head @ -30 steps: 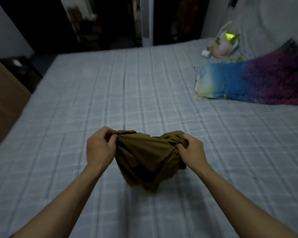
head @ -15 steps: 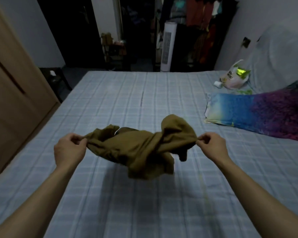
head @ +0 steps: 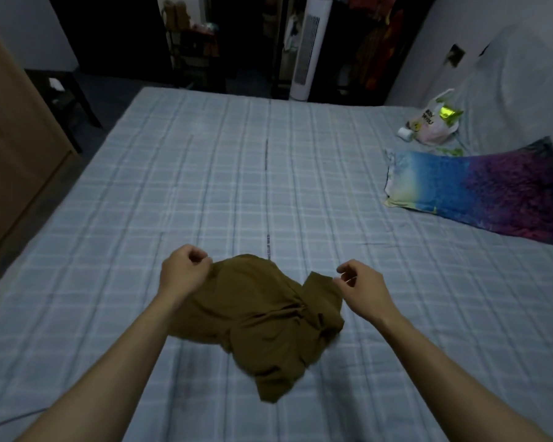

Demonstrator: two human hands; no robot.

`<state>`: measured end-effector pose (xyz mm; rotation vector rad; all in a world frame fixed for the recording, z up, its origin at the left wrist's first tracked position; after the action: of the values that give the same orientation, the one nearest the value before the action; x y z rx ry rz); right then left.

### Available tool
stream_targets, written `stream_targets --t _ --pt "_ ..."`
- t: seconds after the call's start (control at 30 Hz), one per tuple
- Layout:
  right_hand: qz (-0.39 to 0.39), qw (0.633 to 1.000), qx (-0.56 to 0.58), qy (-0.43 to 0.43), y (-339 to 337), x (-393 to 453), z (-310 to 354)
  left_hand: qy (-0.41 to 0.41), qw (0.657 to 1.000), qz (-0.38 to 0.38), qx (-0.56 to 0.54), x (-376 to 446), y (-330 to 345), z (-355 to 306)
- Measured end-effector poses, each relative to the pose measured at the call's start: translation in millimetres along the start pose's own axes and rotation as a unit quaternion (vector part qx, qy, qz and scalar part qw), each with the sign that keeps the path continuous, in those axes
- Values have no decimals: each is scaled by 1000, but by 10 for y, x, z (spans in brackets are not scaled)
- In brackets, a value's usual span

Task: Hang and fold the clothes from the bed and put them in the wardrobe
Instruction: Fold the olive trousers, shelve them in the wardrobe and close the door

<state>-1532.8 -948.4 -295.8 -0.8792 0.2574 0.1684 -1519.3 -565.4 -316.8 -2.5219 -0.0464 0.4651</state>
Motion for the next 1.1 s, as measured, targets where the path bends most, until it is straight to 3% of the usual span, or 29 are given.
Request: stream_targets --t 0.47,0.67,0.87,1.0,1.1 --pt "82 985 -22 150 724 500 -930 18 968 206 142 566 1237 212" --pt "87 983 20 160 938 1019 -1079 41 938 247 239 1187 1568 47" --pt "111 976 5 185 1330 1621 -1411 89 907 284 296 1906 2341 -33" --pt "172 958 -108 202 1687 1816 -1632 112 873 320 352 2306 2908 130" --pt "217 945 -147 196 1874 1889 -1777 121 804 338 474 2496 3228 355"
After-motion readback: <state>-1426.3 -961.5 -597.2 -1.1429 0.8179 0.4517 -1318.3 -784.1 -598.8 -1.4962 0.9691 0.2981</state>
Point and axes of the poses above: each hand's wrist, its own x-axis towards the middle knuckle, its own y-axis out of the palm, z = x × y, the point moved 9 cm from there along x, towards the middle knuckle, and after that the axes turned 14 degrees about z, right-handed, at the moved point
